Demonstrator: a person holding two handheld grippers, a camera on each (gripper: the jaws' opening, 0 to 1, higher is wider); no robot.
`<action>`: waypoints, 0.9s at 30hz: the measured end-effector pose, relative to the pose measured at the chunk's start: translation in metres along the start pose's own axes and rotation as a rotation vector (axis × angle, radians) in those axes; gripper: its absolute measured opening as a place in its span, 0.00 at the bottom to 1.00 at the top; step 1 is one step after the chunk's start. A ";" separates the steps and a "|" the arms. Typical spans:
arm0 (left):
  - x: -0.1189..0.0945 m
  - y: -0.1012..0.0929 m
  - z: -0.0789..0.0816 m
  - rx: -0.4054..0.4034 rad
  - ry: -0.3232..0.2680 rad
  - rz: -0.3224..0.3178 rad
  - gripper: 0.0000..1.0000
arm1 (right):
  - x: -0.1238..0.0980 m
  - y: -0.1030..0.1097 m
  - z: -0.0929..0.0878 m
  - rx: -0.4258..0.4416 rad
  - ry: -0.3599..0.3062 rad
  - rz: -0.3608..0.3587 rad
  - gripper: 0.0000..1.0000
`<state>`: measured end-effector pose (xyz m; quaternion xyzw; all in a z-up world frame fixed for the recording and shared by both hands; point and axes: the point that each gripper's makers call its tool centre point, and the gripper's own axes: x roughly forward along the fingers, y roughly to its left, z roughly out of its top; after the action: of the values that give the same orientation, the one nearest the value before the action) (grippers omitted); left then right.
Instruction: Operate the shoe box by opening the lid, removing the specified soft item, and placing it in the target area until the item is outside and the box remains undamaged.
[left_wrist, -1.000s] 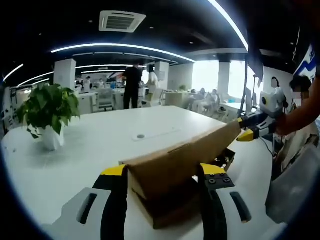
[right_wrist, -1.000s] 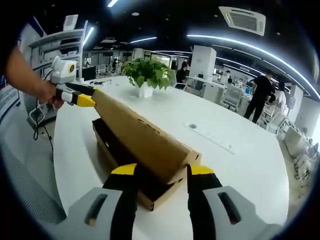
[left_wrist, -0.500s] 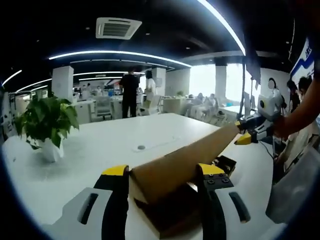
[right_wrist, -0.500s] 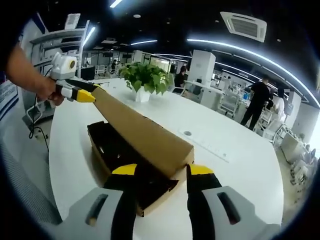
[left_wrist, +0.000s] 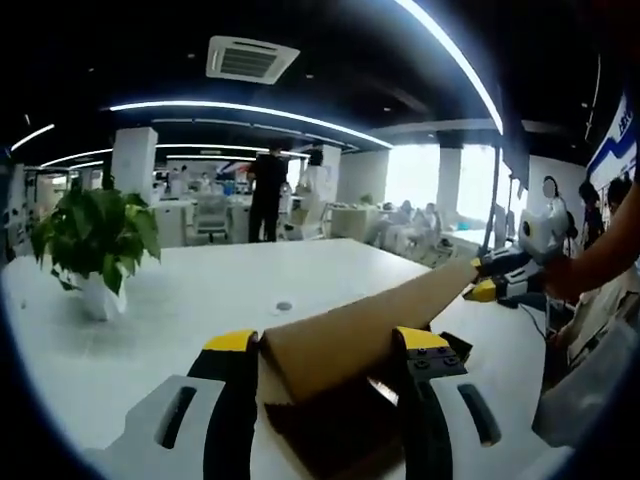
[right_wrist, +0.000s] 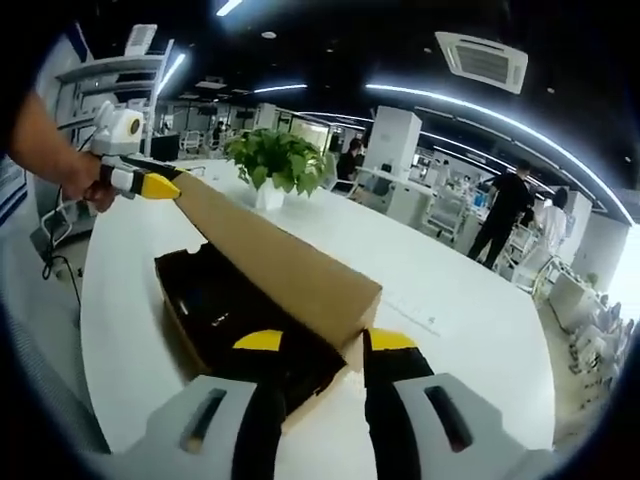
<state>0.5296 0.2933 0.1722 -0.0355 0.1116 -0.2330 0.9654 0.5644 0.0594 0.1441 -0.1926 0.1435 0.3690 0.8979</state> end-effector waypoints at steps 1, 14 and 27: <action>0.001 0.001 0.001 -0.007 -0.003 0.001 0.55 | 0.001 -0.001 0.001 0.011 -0.007 0.000 0.24; 0.008 0.006 0.013 -0.033 -0.026 0.003 0.55 | 0.007 -0.022 0.010 -0.044 0.006 -0.074 0.10; 0.022 0.017 0.027 -0.044 -0.042 0.001 0.54 | 0.014 -0.034 0.022 -0.067 0.001 -0.126 0.05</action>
<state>0.5621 0.2989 0.1924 -0.0618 0.0963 -0.2294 0.9666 0.6010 0.0550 0.1660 -0.2314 0.1191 0.3161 0.9123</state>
